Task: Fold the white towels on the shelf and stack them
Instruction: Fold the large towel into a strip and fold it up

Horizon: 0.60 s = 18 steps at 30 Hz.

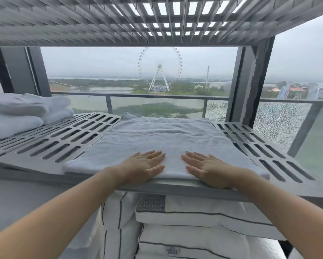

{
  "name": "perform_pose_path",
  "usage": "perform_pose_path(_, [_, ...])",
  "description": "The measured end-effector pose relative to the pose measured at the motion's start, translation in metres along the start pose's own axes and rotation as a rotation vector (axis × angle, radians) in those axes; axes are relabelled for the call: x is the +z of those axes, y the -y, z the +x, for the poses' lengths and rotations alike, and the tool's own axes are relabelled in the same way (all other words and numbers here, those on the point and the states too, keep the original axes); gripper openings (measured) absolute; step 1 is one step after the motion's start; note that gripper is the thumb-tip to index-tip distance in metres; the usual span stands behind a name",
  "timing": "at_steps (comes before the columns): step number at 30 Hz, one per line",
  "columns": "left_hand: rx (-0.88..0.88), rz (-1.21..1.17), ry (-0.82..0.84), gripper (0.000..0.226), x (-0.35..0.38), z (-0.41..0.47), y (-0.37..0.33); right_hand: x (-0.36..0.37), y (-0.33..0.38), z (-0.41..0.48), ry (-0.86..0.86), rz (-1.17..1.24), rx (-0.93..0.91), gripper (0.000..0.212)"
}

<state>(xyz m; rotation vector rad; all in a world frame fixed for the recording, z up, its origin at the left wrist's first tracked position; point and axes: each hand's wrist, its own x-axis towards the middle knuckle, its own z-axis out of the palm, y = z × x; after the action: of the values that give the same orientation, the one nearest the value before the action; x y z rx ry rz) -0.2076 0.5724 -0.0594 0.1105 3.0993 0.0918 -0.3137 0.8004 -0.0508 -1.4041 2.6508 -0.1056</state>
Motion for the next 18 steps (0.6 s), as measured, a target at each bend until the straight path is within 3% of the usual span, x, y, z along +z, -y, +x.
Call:
perform_pose_path(7, [-0.055,-0.015,-0.021,0.058,-0.003,0.003,-0.021,0.007,0.04,0.011,-0.065,0.014,-0.037,0.057])
perform_pose_path(13, [0.064,-0.061,-0.012,0.073,-0.008,-0.021,0.006,0.003,0.026,-0.013,-0.076,0.039,-0.047,0.061])
perform_pose_path(15, [0.092,-0.092,-0.082,0.074,-0.005,-0.035,0.014,0.004,0.025,-0.027,-0.178,0.174,-0.087,0.064])
perform_pose_path(18, [0.153,-0.242,-0.243,0.054,-0.006,-0.051,0.019,0.008,0.025,-0.042,-0.403,0.34,-0.115,0.045])
